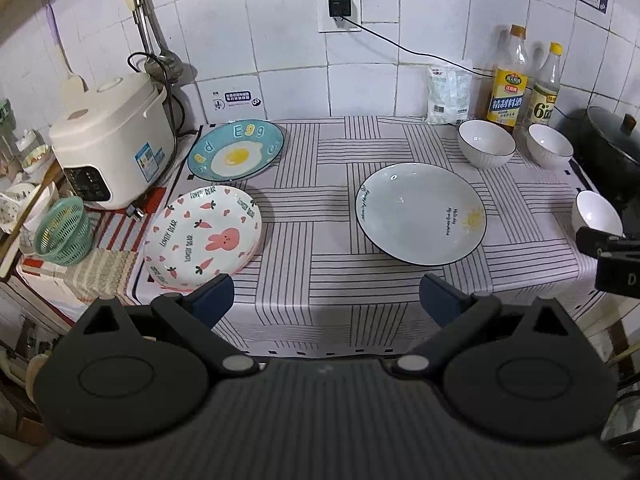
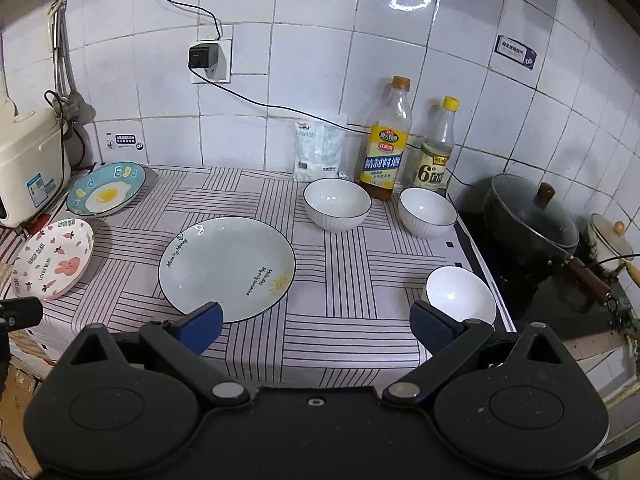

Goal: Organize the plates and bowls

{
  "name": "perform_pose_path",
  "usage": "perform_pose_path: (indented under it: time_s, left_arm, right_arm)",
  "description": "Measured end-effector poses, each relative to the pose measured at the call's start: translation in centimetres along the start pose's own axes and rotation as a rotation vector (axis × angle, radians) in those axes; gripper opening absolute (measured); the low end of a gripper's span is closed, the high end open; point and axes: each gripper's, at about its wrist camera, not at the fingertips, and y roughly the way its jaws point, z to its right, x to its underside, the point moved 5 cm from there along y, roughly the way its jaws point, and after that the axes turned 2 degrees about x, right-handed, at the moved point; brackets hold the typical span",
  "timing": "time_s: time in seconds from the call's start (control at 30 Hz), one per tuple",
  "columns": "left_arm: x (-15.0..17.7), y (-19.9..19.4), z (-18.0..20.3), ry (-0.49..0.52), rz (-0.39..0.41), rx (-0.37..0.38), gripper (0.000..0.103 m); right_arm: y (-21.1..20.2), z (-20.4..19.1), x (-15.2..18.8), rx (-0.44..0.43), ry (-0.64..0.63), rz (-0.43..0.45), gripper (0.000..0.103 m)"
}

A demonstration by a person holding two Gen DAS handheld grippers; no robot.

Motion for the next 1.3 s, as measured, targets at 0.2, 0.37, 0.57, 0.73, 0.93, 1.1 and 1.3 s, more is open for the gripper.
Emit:
perform_pose_path:
  time_s: [0.2, 0.37, 0.57, 0.73, 0.93, 1.1, 1.3]
  left_arm:
    - [0.1, -0.1, 0.3, 0.018, -0.005, -0.004, 0.1]
    - [0.2, 0.1, 0.6, 0.044, -0.005, -0.016, 0.1]
    - [0.4, 0.4, 0.8, 0.063, -0.012, -0.012, 0.1]
    - [0.3, 0.9, 0.7, 0.048, -0.026, 0.012, 0.1]
    - [0.4, 1.6, 0.3, 0.029, -0.042, 0.024, 0.1]
    - [0.2, 2.1, -0.5, -0.044, -0.049, 0.011, 0.1]
    - [-0.7, 3.5, -0.4, -0.048, -0.021, 0.037, 0.1]
  right_arm:
    - [-0.1, 0.3, 0.0, 0.013, -0.004, 0.014, 0.101]
    - [0.0, 0.8, 0.1, 0.018, 0.018, 0.011, 0.101]
    - [0.1, 1.3, 0.2, 0.02, 0.037, 0.014, 0.101]
    - [0.5, 1.2, 0.3, 0.015, 0.037, 0.006, 0.101]
    - [1.0, 0.7, 0.3, -0.003, 0.025, 0.008, 0.101]
    - [1.2, 0.0, -0.1, -0.025, 0.011, 0.047, 0.101]
    - [1.9, -0.7, -0.4, -0.069, 0.015, 0.173, 0.101]
